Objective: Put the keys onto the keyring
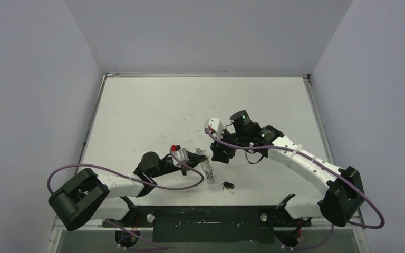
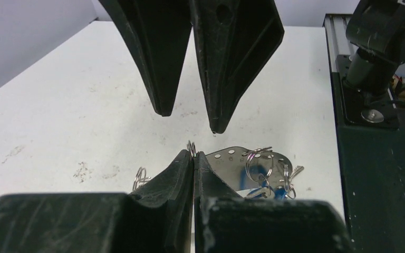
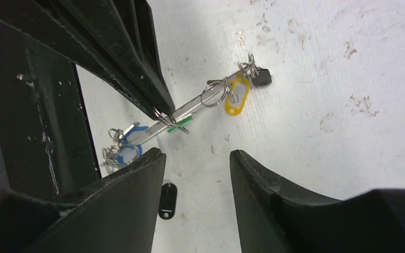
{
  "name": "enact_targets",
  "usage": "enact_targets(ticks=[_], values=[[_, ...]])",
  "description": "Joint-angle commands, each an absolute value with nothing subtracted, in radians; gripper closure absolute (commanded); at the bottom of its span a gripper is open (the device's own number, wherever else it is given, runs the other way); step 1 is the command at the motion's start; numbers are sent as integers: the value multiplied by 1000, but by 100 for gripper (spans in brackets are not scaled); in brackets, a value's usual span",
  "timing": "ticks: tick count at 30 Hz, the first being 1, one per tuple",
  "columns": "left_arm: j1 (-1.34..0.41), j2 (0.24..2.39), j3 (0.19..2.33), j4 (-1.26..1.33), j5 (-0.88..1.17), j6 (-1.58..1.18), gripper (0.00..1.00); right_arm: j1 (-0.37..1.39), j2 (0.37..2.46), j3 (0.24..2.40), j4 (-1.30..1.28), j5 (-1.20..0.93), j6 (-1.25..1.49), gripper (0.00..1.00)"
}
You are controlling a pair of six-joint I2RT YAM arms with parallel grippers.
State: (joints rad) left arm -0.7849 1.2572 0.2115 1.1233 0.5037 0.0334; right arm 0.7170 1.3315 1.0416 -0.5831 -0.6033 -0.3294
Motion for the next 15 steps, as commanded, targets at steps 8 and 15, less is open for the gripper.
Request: enact_targets(ticks=[8, 15], values=[[-793, 1321, 225, 1459, 518, -31, 100, 661, 1215, 926, -285, -811, -293, 62], [-792, 1274, 218, 1431, 528, -13, 100, 609, 1179, 877, -227, -893, -297, 67]])
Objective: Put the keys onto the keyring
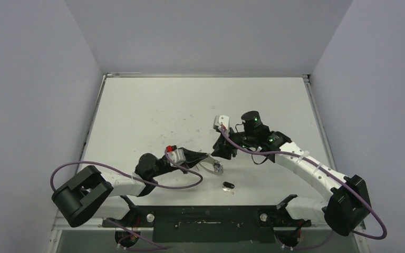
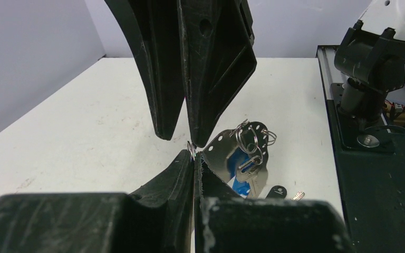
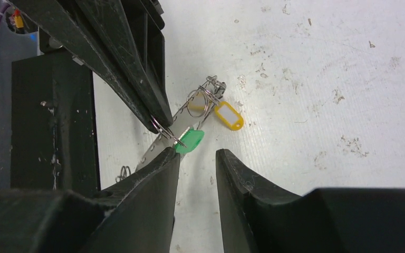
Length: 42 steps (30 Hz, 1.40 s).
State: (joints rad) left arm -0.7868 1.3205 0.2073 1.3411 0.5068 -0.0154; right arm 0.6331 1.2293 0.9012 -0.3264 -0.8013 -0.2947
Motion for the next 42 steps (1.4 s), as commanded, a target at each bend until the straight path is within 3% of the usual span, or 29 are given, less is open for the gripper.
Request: enact_targets(ticks=[1, 12, 26, 28, 33, 42], values=[[-792, 1259, 218, 1411, 530, -6, 100, 603, 1168, 865, -213, -911, -306, 67], [-791, 1075, 221, 1138, 563, 90, 100, 583, 1103, 756, -25, -1026, -328, 63], [-791, 1038, 216, 1112, 566, 91, 100, 708, 1168, 786, 38, -1046, -360, 64], [-792, 1038, 216, 1112, 566, 91, 100, 710, 1170, 784, 37, -1040, -366, 69], [-791, 1036, 213, 1114, 566, 90, 100, 709, 1179, 790, 30, -1034, -375, 100], [-791, 1024, 202, 1121, 546, 91, 100, 709, 1169, 821, -93, -970, -423, 100]])
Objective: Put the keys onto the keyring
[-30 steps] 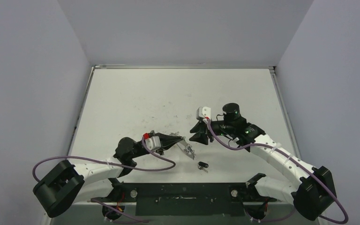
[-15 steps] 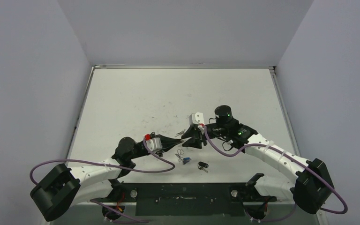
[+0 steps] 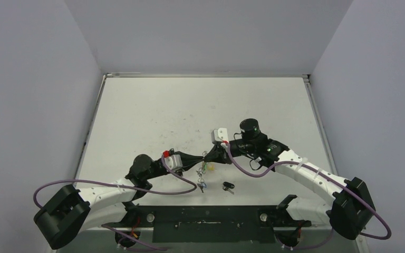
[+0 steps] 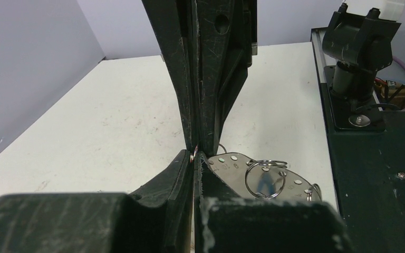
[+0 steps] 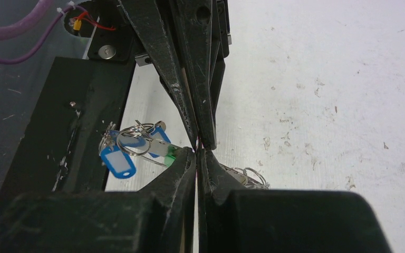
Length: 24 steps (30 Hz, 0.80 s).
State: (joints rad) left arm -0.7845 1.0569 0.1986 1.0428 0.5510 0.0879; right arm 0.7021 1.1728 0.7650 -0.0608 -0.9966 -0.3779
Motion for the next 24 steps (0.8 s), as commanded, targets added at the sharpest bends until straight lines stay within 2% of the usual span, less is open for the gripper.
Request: enact_targets(ticks=[1, 6, 14, 20, 24], values=[[-791, 1020, 200, 1119, 541, 91, 100, 710, 1166, 830, -113, -958, -423, 100], [-791, 988, 205, 1051, 508, 122, 100, 713, 1168, 886, -235, -903, -414, 100], [-789, 899, 215, 872, 471, 189, 74, 730, 1187, 959, -392, -826, -422, 100], [-790, 825, 236, 715, 456, 232, 63, 757, 1215, 1030, -507, -765, -447, 100], [-790, 795, 286, 548, 466, 277, 60, 778, 1263, 1111, -608, -711, -454, 100]])
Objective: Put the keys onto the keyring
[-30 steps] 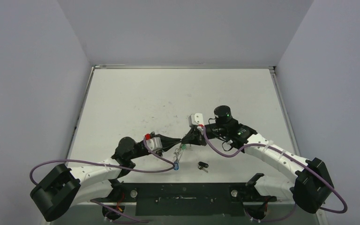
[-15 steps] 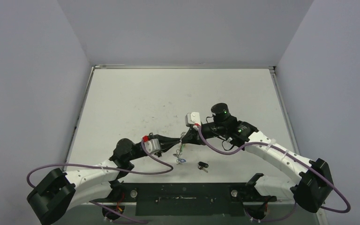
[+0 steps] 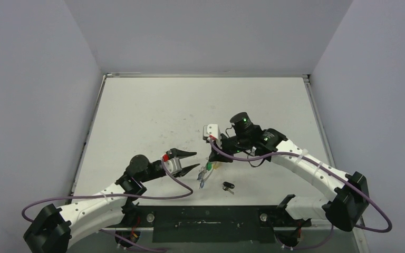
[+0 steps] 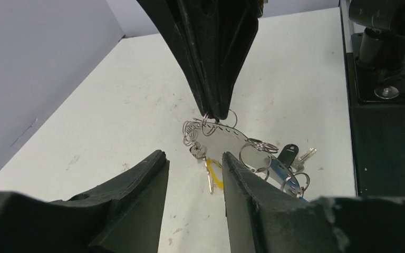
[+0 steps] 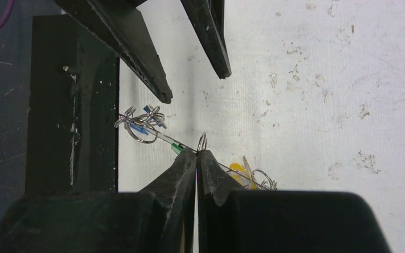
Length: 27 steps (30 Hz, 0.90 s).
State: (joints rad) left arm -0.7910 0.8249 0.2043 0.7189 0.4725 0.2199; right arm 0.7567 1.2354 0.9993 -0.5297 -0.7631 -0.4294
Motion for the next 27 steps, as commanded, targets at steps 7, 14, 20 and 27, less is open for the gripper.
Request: enact_targets(ticks=[7, 14, 20, 27], values=[[-790, 813, 349, 404, 496, 334, 58, 797, 1390, 1261, -806, -686, -465, 100], [-791, 861, 375, 409, 517, 344, 59, 835, 1490, 1364, -926, -652, -497, 100], [-793, 927, 383, 472, 587, 321, 62, 850, 1516, 1391, -923, -646, -495, 100], [-794, 1002, 392, 555, 630, 279, 71, 865, 1529, 1398, -919, -636, -492, 100]])
